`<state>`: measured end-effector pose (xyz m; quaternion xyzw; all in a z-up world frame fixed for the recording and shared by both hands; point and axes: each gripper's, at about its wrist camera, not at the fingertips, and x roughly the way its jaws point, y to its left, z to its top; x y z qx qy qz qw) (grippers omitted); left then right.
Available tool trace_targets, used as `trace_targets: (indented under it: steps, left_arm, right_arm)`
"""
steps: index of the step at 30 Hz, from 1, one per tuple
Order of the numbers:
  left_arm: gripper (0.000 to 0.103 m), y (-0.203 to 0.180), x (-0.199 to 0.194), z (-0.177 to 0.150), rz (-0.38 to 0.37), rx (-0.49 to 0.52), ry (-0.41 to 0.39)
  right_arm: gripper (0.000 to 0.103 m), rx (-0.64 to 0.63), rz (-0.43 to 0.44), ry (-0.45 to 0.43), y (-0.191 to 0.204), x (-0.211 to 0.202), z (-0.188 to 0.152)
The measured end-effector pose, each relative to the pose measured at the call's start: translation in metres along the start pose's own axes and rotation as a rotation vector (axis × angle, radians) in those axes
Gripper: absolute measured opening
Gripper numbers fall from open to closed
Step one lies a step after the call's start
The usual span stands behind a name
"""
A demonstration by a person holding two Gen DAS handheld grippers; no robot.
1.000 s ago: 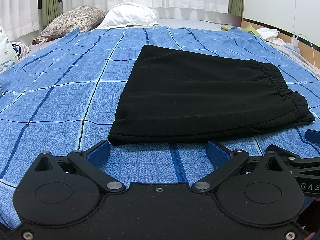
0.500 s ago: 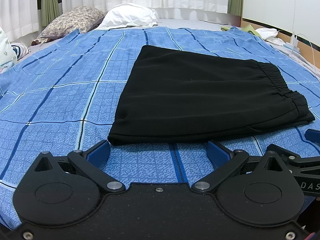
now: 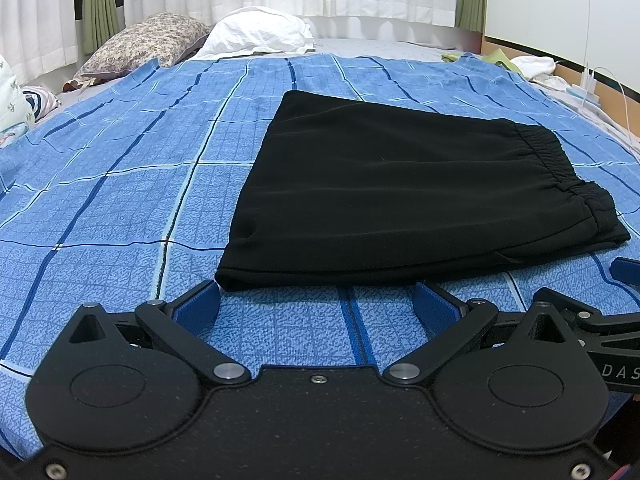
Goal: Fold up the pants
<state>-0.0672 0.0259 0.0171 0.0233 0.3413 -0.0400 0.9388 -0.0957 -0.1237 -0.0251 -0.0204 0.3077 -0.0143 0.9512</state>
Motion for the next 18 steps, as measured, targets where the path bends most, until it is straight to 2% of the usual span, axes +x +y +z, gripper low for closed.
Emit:
trace_targets:
  steps: [18]
  left_arm:
    - [0.103,0.0005,-0.0017,-0.0004,-0.004,0.004,-0.008]
  right_arm:
    - [0.103,-0.001,0.0,0.0,0.0001,0.0001,-0.0004]
